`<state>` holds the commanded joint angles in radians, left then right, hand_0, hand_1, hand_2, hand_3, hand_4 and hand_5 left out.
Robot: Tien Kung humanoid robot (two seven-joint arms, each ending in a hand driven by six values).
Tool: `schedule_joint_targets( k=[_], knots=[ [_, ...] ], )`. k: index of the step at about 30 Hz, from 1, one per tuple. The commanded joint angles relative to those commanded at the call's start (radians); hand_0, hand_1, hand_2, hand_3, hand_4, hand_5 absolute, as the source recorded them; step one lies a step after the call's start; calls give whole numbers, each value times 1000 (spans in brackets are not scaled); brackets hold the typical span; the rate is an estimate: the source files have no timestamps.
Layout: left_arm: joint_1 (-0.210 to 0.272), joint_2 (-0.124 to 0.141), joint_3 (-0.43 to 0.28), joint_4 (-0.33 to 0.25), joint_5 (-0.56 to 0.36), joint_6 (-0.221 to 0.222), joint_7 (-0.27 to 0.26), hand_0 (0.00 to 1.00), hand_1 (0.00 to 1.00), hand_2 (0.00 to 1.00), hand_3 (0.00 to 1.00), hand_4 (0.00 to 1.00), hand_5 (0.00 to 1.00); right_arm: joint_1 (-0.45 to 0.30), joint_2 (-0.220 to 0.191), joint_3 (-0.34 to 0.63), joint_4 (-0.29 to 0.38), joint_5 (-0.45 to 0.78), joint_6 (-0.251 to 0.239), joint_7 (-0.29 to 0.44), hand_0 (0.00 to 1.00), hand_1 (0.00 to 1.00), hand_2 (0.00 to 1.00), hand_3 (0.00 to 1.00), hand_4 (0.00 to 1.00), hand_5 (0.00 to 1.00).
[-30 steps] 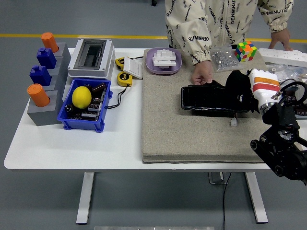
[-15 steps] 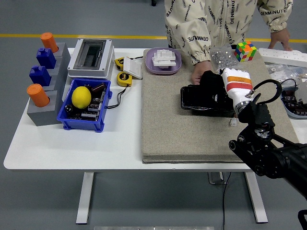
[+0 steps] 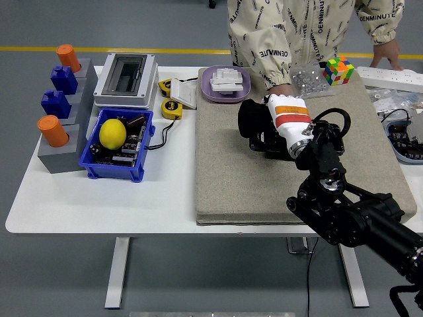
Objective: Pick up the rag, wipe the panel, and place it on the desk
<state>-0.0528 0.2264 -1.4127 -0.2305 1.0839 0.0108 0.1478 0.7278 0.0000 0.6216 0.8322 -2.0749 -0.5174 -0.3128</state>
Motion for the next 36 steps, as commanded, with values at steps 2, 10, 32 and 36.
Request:
schedule_joint_targets(
  k=[2,10,32,36],
  knots=[
    [0,1,1,0,0,0,0,604,636,637,562,629,446,5,0,-14,0,2,0,0,308,415,449,471,932,48],
    [-6,0,6,-1,-2,0,0,604,636,636,563,629,446,16,0,-61,1,9,1,1,308,415,449,471,934,47],
    [-3,-5,-11,-2,4,0,0,603,636,635,562,629,447,-8,-37,-13,-12,2,6,0,308,414,449,470,931,46],
    [-2,-5,-14,0,4,0,1,604,635,637,562,630,446,-18,-76,6,-10,-3,8,0,311,414,448,470,933,46]
  ],
)
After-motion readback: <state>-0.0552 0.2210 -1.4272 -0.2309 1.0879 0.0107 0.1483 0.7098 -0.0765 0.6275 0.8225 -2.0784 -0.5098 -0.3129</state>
